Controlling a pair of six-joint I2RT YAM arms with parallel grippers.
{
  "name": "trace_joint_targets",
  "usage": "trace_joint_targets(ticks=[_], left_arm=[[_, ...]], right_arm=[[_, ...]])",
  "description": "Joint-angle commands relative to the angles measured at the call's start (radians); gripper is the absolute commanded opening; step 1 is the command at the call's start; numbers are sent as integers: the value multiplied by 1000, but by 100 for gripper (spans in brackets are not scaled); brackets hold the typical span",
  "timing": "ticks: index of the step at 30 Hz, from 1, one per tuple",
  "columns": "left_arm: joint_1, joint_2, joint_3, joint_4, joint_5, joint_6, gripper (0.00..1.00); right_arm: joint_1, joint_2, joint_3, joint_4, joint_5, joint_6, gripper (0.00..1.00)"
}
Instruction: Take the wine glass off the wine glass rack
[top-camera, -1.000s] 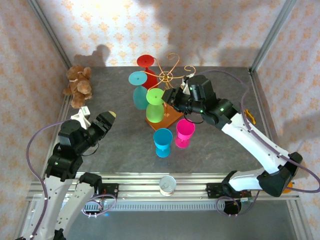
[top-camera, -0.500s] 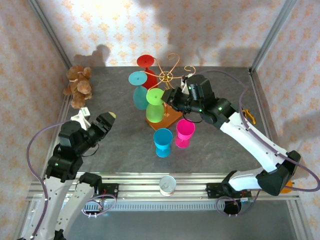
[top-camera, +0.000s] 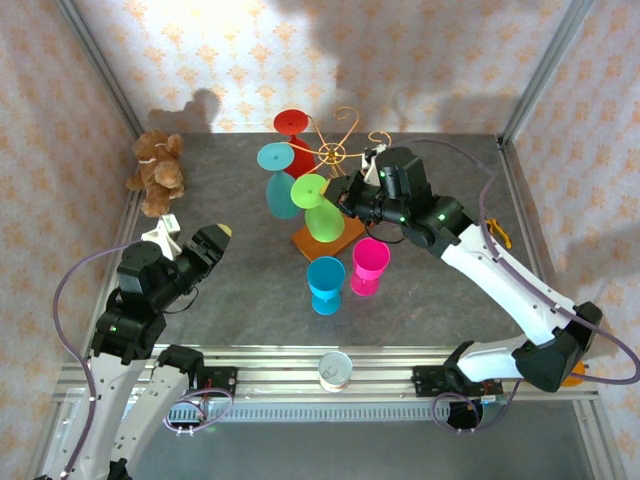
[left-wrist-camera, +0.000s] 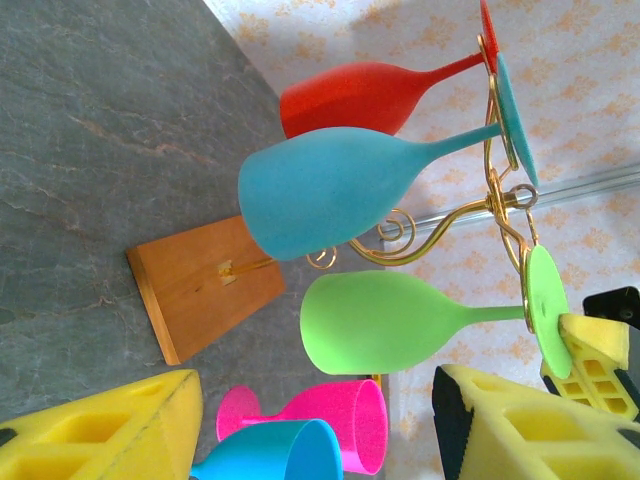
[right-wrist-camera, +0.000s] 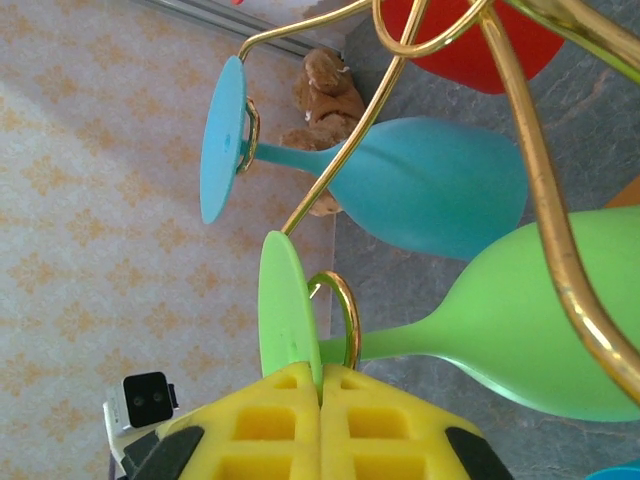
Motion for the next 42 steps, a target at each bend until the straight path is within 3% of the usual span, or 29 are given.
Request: trace_joint_targets(ticks=[1, 6, 42], left_arm=[[-1, -19, -3, 8, -28, -1, 62], [-1, -20, -1, 8, -24, -2, 62], [-1, -31, -13, 12, -20, -12, 62]], right_arm=[[-10, -23, -18, 6, -7, 24, 0], [-13, -19, -32, 78, -60, 118, 0], [-16, 55, 82, 92, -46, 141, 0]])
